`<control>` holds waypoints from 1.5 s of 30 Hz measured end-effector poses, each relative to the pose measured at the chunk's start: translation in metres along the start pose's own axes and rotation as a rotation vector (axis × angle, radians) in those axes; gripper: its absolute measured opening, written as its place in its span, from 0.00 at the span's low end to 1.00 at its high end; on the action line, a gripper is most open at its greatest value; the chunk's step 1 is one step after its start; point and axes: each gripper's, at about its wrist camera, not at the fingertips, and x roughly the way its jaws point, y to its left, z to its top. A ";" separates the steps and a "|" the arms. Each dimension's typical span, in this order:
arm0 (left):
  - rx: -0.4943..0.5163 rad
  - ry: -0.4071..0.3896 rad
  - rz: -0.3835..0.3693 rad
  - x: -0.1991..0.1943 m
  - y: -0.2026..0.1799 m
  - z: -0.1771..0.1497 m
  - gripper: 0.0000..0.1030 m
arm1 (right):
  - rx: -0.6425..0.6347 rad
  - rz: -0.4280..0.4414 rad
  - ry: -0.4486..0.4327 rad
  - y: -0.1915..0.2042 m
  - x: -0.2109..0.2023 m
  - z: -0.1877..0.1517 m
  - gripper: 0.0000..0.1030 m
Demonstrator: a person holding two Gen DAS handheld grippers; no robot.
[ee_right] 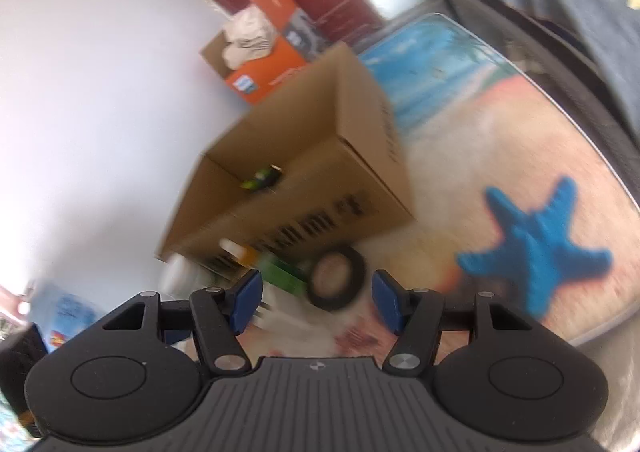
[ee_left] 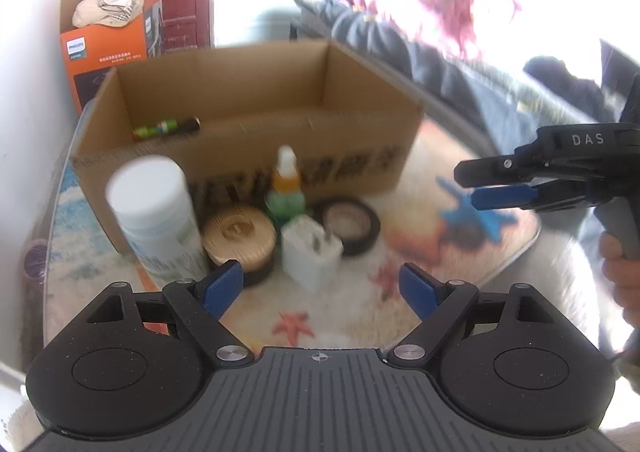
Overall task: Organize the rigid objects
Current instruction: 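Move the right tool out of the box to the black tape roll, then close the right tool on the black electrical tape roll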
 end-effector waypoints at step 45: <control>0.118 0.029 0.104 0.042 -0.043 -0.045 0.67 | -0.466 -0.301 0.076 0.035 0.070 -0.049 0.23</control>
